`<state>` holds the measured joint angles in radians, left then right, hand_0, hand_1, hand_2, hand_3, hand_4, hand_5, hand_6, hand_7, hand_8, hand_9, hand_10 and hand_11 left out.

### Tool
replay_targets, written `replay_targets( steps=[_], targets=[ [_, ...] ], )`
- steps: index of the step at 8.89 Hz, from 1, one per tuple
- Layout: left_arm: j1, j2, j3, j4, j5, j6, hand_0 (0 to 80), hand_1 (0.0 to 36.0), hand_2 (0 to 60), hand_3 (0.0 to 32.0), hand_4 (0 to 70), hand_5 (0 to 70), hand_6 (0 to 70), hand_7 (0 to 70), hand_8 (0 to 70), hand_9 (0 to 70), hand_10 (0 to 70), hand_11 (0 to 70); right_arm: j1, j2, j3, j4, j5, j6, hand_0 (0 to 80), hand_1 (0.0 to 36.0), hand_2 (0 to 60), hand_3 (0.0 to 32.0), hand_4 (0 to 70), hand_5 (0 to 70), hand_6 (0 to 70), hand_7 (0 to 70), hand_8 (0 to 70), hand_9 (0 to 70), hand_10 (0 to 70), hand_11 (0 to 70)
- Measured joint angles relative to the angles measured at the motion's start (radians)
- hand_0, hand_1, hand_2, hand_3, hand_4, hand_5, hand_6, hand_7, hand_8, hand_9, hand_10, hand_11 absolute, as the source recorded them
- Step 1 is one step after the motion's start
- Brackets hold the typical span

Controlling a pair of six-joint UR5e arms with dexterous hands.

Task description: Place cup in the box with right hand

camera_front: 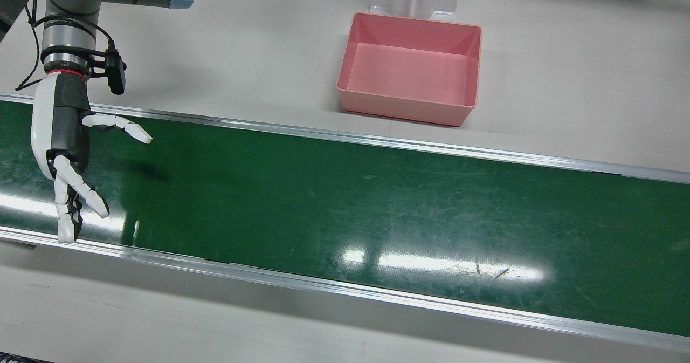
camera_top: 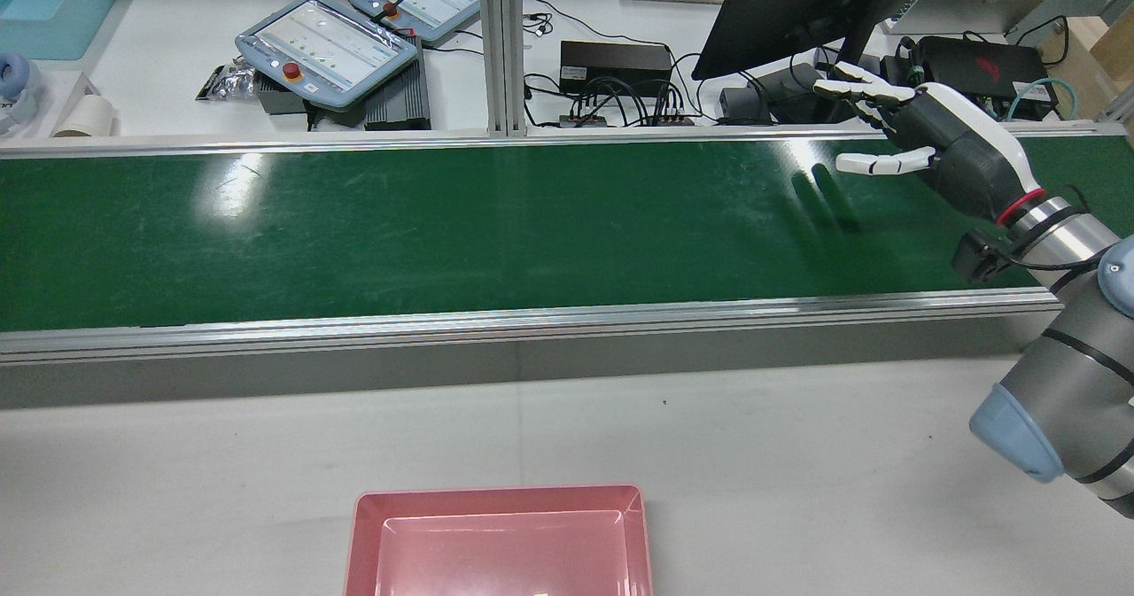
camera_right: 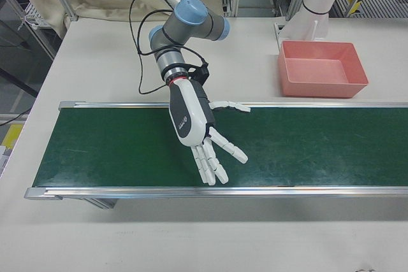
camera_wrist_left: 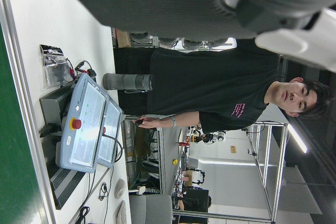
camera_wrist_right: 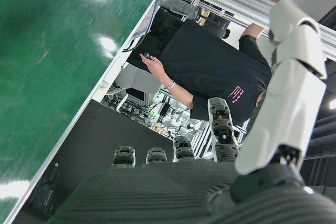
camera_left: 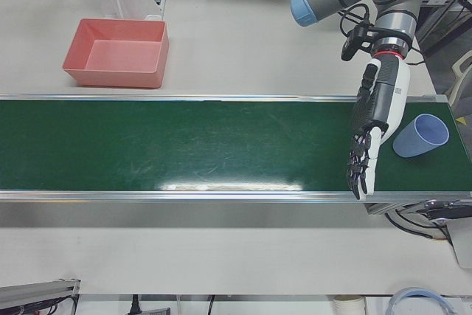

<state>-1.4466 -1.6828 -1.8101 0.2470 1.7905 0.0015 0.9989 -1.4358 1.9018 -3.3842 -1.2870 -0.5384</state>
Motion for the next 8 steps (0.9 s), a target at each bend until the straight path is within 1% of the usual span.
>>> replay_targets(
  steps=[1, 2, 3, 4, 5, 6, 7, 8],
  targets=[
    [0.0, 0.0, 0.0, 0.0, 0.0, 0.0, 0.0, 0.0, 0.0, 0.0, 0.0, 0.0, 0.0, 0.0, 0.0, 0.0, 0.0, 0.0, -0.001, 0.0, -0.001, 0.0, 0.0, -0.001, 46.0, 8.6, 3.7, 8.2, 5.5, 4.0, 1.9, 7.3, 1.7, 4.8, 3.6, 6.7],
    [0.0, 0.0, 0.0, 0.0, 0.0, 0.0, 0.0, 0.0, 0.0, 0.0, 0.0, 0.0, 0.0, 0.0, 0.0, 0.0, 0.0, 0.0, -0.002, 0.0, -0.001, 0.002, 0.003, -0.003, 45.0, 9.2, 7.7, 6.8, 7.0, 3.7, 2.1, 8.5, 1.6, 4.9, 3.5, 6.4],
    [0.0, 0.0, 0.001, 0.0, 0.0, 0.0, 0.0, 0.0, 0.0, 0.0, 0.0, 0.0, 0.0, 0.0, 0.0, 0.0, 0.0, 0.0, -0.004, -0.005, -0.002, 0.017, 0.016, -0.004, 44.6, 10.4, 11.2, 6.2, 7.4, 3.7, 2.3, 9.9, 1.3, 4.9, 3.1, 5.8],
    [0.0, 0.0, 0.001, 0.0, 0.0, 0.0, 0.0, 0.0, 0.0, 0.0, 0.0, 0.0, 0.0, 0.0, 0.0, 0.0, 0.0, 0.0, -0.008, -0.019, -0.003, 0.049, 0.033, -0.004, 44.7, 11.8, 14.8, 6.8, 6.6, 3.7, 2.5, 11.6, 1.3, 5.1, 2.6, 5.1],
    [0.0, 0.0, 0.001, 0.0, 0.0, 0.0, 0.0, 0.0, 0.0, 0.0, 0.0, 0.0, 0.0, 0.0, 0.0, 0.0, 0.0, 0.0, -0.012, -0.034, -0.007, 0.079, 0.046, -0.002, 46.9, 11.8, 10.3, 10.4, 8.4, 3.9, 2.6, 15.3, 0.8, 5.0, 1.5, 3.6],
    [0.0, 0.0, 0.0, 0.0, 0.0, 0.0, 0.0, 0.0, 0.0, 0.0, 0.0, 0.0, 0.0, 0.0, 0.0, 0.0, 0.0, 0.0, -0.016, -0.041, -0.014, 0.09, 0.053, 0.009, 47.9, 10.2, 3.2, 11.8, 9.5, 4.0, 2.4, 14.8, 0.6, 4.7, 1.3, 3.4],
    [0.0, 0.0, 0.0, 0.0, 0.0, 0.0, 0.0, 0.0, 0.0, 0.0, 0.0, 0.0, 0.0, 0.0, 0.0, 0.0, 0.0, 0.0, -0.021, -0.042, -0.027, 0.071, 0.057, 0.051, 48.5, 9.5, 0.0, 12.2, 9.8, 4.1, 2.3, 14.2, 0.6, 4.6, 1.2, 3.3],
    [0.0, 0.0, 0.0, 0.0, 0.0, 0.0, 0.0, 0.0, 0.0, 0.0, 0.0, 0.0, 0.0, 0.0, 0.0, 0.0, 0.0, 0.0, -0.025, -0.036, -0.037, 0.028, 0.058, 0.104, 47.6, 12.7, 10.2, 12.6, 6.7, 4.2, 2.3, 14.3, 0.7, 4.6, 1.4, 3.6]
  ],
)
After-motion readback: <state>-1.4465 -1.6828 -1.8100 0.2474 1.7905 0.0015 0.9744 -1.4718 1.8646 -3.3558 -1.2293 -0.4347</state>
